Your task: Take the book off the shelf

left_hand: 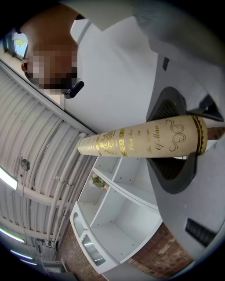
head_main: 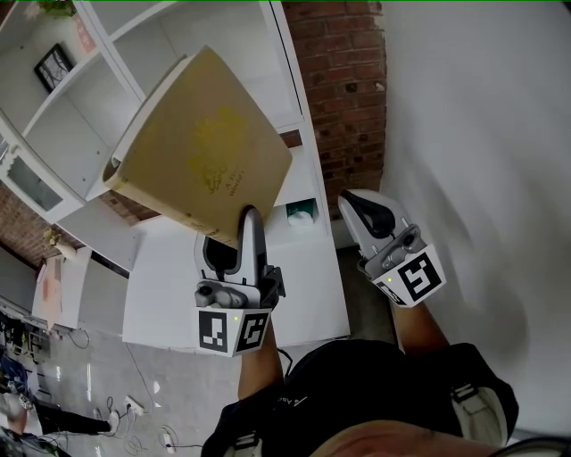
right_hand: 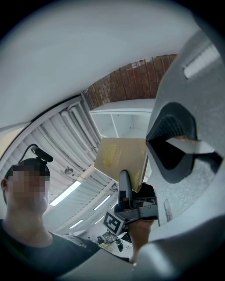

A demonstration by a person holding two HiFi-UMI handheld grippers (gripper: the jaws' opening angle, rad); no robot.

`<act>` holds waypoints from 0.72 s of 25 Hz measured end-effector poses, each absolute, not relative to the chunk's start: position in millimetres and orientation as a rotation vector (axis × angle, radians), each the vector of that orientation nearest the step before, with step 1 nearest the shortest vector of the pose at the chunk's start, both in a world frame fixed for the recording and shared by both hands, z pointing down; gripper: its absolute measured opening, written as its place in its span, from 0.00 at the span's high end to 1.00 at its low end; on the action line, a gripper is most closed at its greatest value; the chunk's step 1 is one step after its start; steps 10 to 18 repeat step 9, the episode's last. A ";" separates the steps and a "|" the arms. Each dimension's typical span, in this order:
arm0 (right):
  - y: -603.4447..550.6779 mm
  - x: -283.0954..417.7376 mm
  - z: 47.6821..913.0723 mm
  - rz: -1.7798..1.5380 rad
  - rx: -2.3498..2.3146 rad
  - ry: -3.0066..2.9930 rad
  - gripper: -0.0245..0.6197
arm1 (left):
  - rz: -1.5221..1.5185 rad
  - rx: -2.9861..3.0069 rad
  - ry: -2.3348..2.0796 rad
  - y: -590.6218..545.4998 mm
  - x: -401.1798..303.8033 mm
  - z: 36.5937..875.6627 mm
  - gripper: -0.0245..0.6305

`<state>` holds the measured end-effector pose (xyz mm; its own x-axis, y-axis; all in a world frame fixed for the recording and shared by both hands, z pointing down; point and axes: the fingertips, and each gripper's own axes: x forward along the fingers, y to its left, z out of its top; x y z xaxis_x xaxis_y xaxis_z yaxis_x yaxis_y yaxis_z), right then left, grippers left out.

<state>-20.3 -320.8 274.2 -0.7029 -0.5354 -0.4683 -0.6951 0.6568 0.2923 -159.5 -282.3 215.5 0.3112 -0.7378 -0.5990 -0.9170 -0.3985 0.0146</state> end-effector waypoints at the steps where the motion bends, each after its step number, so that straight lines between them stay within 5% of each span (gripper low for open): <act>1: -319.8 -21.0 273.7 0.655 -0.975 2.534 0.96 | 0.762 -2.256 1.484 -281.8 -159.7 215.0 0.67; 18: -315.1 -23.7 274.7 0.655 -0.976 2.541 0.96 | 0.765 -2.258 1.470 -275.3 -159.7 211.4 0.67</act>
